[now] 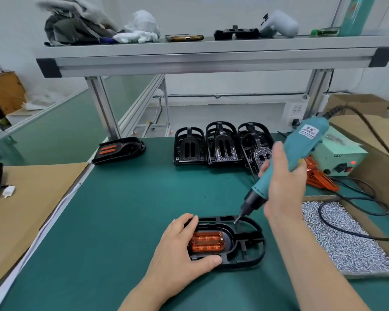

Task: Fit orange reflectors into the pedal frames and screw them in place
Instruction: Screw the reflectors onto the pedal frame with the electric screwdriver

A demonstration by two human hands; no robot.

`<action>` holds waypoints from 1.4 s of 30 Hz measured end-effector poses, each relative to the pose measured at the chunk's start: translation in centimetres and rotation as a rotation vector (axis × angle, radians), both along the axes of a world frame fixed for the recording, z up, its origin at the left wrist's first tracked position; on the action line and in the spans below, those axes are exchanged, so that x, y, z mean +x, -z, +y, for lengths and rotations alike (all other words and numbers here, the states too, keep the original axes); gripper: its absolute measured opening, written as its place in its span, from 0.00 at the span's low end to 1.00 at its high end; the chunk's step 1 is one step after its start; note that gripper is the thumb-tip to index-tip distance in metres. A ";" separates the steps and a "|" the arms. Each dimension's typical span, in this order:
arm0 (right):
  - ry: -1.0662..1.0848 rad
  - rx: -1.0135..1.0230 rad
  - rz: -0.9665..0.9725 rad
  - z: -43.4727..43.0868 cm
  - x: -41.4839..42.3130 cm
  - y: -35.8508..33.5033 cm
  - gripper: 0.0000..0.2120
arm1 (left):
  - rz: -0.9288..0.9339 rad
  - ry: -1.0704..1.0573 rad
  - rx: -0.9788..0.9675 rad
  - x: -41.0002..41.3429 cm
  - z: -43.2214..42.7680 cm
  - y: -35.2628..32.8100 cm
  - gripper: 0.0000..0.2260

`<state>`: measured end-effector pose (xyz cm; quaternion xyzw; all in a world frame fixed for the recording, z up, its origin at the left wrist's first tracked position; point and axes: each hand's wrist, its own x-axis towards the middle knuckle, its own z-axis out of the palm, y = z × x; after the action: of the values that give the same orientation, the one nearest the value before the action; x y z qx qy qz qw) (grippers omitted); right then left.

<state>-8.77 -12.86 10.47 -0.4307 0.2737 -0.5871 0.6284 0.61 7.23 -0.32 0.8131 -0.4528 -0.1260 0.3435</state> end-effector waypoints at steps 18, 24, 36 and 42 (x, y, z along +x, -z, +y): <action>0.133 0.230 0.723 -8.8 -6.4 6.2 0.26 | -0.005 -0.013 -0.025 0.0 0.0 0.0 0.49; 0.180 0.012 1.159 -8.0 -7.6 6.0 0.33 | 0.003 -0.009 -0.027 0.1 0.0 0.0 0.49; 0.069 -0.287 1.544 -5.7 -11.1 6.0 0.03 | -0.021 0.001 -0.022 0.1 0.1 0.1 0.46; -0.104 -0.352 1.618 -5.2 -11.3 5.7 0.05 | -0.049 0.016 -0.027 0.1 0.1 -0.1 0.42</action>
<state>-20.09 -18.03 4.77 -0.8241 0.5251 -0.1005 0.1874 0.70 7.30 -0.18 0.8077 -0.4691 -0.1026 0.3422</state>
